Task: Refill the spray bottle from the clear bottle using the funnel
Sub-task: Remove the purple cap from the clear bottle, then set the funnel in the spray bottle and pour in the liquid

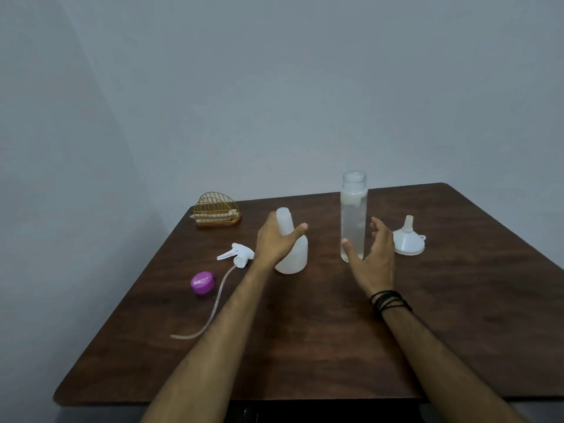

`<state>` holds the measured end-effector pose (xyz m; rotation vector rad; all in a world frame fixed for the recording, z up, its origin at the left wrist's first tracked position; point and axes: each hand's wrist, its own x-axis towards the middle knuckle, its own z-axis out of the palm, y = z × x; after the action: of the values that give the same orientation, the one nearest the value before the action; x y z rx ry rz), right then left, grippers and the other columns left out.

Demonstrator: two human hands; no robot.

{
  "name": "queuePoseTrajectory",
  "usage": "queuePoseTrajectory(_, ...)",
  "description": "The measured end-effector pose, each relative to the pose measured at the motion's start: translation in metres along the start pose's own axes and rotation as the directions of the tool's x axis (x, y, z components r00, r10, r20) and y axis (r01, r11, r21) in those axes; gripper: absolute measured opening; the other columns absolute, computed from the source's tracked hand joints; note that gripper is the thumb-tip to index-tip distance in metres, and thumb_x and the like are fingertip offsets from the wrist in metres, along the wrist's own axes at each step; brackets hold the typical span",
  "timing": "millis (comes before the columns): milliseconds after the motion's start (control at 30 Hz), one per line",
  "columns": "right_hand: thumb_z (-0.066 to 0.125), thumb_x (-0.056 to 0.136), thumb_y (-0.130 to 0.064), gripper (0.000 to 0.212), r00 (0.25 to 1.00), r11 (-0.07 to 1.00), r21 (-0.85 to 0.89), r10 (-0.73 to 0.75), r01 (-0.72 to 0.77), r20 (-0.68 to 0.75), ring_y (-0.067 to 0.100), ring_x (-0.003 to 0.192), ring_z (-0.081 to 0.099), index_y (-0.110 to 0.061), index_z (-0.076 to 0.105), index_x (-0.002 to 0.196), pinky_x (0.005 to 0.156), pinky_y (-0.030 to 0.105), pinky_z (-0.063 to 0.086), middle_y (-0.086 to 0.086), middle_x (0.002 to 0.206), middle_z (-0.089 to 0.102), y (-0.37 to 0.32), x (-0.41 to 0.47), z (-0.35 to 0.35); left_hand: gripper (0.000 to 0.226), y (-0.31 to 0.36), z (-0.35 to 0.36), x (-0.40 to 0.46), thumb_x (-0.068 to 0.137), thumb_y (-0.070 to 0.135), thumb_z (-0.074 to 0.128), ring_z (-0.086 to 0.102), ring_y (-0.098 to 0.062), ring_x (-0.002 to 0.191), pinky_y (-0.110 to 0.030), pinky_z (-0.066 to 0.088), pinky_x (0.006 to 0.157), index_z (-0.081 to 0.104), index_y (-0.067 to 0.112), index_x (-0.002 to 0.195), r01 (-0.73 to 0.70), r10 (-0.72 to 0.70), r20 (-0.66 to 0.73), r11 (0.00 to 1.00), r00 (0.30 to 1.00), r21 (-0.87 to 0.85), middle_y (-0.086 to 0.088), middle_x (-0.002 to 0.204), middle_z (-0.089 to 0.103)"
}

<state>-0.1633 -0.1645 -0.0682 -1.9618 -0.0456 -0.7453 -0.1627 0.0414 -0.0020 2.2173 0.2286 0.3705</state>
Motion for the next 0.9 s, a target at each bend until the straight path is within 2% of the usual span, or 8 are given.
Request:
queuePoseTrajectory(67, 0.067, 0.086, -0.051, 0.07, 1.0, 1.0, 0.029, 0.011, -0.011, 0.01, 0.017, 0.126, 0.048, -0.02, 0.038, 0.142, 0.102, 0.037, 0.044, 0.001, 0.14, 0.047, 0.0, 0.002, 0.0, 0.071, -0.006, 0.013, 0.002, 0.086, 0.055, 0.069, 0.05, -0.027, 0.132, -0.034, 0.043, 0.089, 0.048, 0.014, 0.141, -0.007, 0.007, -0.036, 1.0, 0.999, -0.001, -0.005, 0.141, 0.056)
queuePoseTrajectory(167, 0.056, 0.095, -0.047, 0.049, 0.989, 0.996, 0.04, -0.072, 0.078, -0.129, 0.017, 0.119, 0.05, -0.018, 0.047, 0.133, 0.098, 0.039, 0.046, 0.001, 0.13, 0.053, 0.002, 0.013, -0.007, 0.054, -0.011, 0.029, -0.004, 0.088, 0.05, 0.068, 0.056, -0.019, 0.119, -0.028, 0.039, 0.081, 0.057, 0.016, 0.128, -0.023, 0.013, -0.119, 0.996, 0.993, -0.088, -0.001, 0.126, 0.063)
queuePoseTrajectory(233, 0.058, 0.095, -0.035, 0.041, 0.966, 0.995, -0.071, -0.089, 0.073, -0.244, 0.027, 0.122, 0.05, -0.014, 0.051, 0.129, 0.101, 0.046, 0.043, 0.007, 0.128, 0.055, 0.012, 0.026, -0.016, 0.051, -0.013, 0.037, -0.011, 0.089, 0.049, 0.068, 0.056, -0.014, 0.111, -0.028, 0.04, 0.079, 0.056, 0.016, 0.127, -0.035, 0.019, -0.169, 0.995, 0.985, -0.088, 0.001, 0.123, 0.063)
queuePoseTrajectory(300, 0.063, 0.091, -0.027, 0.046, 0.959, 0.982, -0.187, -0.031, -0.023, -0.281, 0.031, 0.128, 0.047, -0.012, 0.051, 0.132, 0.103, 0.047, 0.039, 0.011, 0.135, 0.052, 0.024, 0.04, -0.026, 0.049, -0.015, 0.042, -0.016, 0.088, 0.05, 0.067, 0.057, -0.013, 0.105, -0.029, 0.043, 0.078, 0.056, 0.017, 0.122, -0.056, 0.043, -0.213, 0.997, 0.976, -0.058, 0.002, 0.118, 0.063)
queuePoseTrajectory(433, 0.063, 0.091, -0.025, 0.059, 0.994, 0.955, -0.288, 0.039, -0.067, -0.101, 0.029, 0.14, 0.034, -0.014, 0.042, 0.145, 0.109, 0.048, 0.034, 0.012, 0.15, 0.04, 0.043, 0.059, -0.037, 0.048, -0.017, 0.047, -0.021, 0.087, 0.053, 0.066, 0.056, -0.012, 0.098, -0.032, 0.051, 0.077, 0.055, 0.018, 0.118, -0.079, 0.072, -0.283, 0.997, 0.957, -0.013, 0.002, 0.112, 0.063)
queuePoseTrajectory(533, 0.062, 0.093, -0.024, 0.055, 0.997, 0.962, -0.264, 0.076, -0.073, 0.002, 0.028, 0.132, 0.045, -0.015, 0.044, 0.144, 0.109, 0.047, 0.038, 0.01, 0.143, 0.05, 0.047, 0.066, -0.035, 0.048, -0.018, 0.051, -0.025, 0.086, 0.053, 0.067, 0.055, -0.01, 0.096, -0.034, 0.054, 0.078, 0.054, 0.019, 0.118, -0.096, 0.089, -0.308, 0.995, 0.947, -0.008, 0.005, 0.108, 0.06)
queuePoseTrajectory(700, 0.065, 0.089, -0.015, 0.022, 0.994, 0.966, -0.259, -0.042, 0.015, -0.099, 0.028, 0.101, 0.058, -0.019, 0.064, 0.111, 0.084, 0.037, 0.049, 0.001, 0.105, 0.069, 0.045, 0.056, -0.038, 0.052, -0.021, 0.051, -0.026, 0.085, 0.056, 0.067, 0.055, -0.01, 0.098, -0.027, 0.047, 0.075, 0.054, 0.02, 0.12, -0.116, 0.108, -0.321, 0.993, 0.941, -0.006, 0.004, 0.111, 0.061)
queuePoseTrajectory(900, 0.081, 0.079, -0.02, 0.019, 0.985, 0.987, 0.076, 0.147, -0.14, -0.093, 0.007, 0.077, 0.068, -0.024, 0.068, 0.091, 0.064, 0.006, 0.049, -0.006, 0.087, 0.072, 0.035, 0.041, -0.06, 0.049, -0.025, 0.054, -0.024, 0.084, 0.053, 0.068, 0.057, -0.012, 0.096, -0.027, 0.045, 0.073, 0.056, 0.018, 0.117, -0.142, 0.133, -0.359, 0.99, 0.924, 0.001, 0.002, 0.108, 0.062)
